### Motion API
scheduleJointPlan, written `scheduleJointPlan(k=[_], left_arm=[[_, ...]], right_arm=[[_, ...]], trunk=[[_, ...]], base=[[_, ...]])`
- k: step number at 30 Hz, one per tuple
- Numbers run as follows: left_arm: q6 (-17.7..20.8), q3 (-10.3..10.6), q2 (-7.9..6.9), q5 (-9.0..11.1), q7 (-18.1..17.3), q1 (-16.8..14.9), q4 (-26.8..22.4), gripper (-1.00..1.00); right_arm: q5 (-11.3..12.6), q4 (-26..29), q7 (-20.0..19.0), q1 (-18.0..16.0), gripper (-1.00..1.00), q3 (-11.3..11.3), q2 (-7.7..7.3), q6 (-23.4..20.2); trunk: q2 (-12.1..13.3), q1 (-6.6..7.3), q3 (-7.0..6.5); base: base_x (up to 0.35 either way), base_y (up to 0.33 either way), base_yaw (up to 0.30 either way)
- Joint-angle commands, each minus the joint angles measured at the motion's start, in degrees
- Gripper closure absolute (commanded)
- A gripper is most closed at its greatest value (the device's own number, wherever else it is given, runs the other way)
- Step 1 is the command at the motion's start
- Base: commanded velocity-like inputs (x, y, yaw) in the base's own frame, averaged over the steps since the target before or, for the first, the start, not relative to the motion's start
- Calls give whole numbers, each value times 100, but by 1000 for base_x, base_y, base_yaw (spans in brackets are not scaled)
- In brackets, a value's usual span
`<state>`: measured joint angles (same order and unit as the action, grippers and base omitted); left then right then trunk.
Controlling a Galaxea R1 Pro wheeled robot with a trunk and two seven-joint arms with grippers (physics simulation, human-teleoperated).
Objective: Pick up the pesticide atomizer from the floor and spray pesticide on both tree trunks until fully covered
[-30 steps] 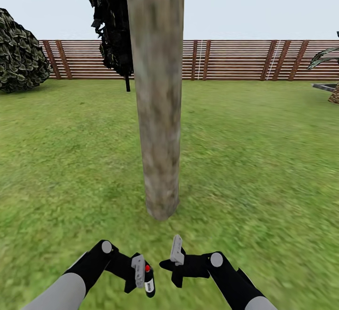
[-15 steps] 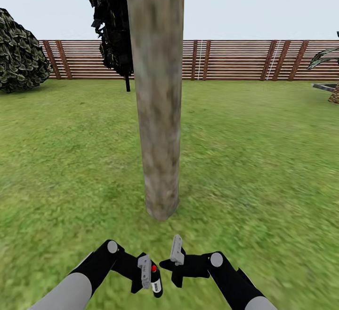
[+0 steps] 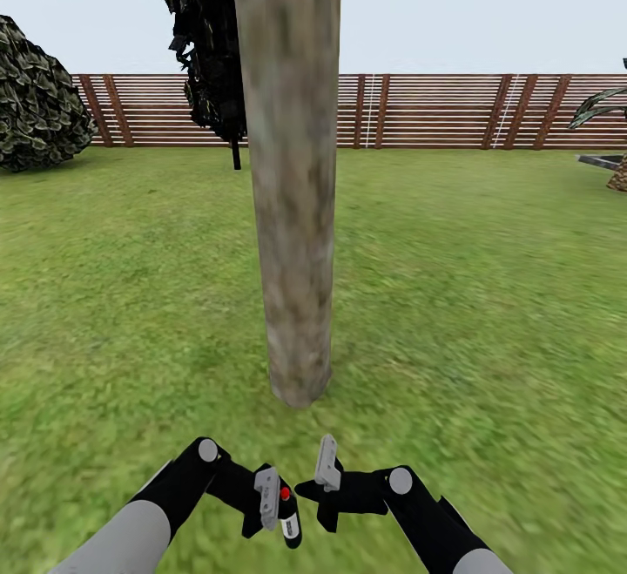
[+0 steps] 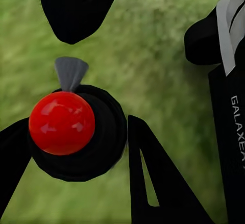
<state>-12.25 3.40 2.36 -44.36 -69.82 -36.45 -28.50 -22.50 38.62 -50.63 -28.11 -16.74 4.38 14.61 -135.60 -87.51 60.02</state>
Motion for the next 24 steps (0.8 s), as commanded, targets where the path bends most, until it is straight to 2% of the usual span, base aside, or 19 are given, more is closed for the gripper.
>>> scheduleJointPlan(k=[1, 11, 17, 24], left_arm=[[-58, -5, 2, -37, -4, -2, -7, 100], [-67, -15, 10, -24, -14, -1, -7, 100], [-90, -9, 10, 182, -14, -2, -7, 100], [-99, -13, 10, 208, -20, -2, -7, 100]], right_arm=[[-53, 5, -2, -2, 100, 8, 1, 33], [-53, 5, 0, -2, 100, 8, 1, 33], [-53, 5, 0, -2, 100, 6, 1, 33], [-53, 10, 0, -2, 100, 9, 1, 33]], trunk=[[-2, 1, 5], [-2, 1, 5], [-2, 1, 5], [-2, 1, 5]], base=[[0, 0, 0], [0, 0, 0], [0, 0, 0], [0, 0, 0]])
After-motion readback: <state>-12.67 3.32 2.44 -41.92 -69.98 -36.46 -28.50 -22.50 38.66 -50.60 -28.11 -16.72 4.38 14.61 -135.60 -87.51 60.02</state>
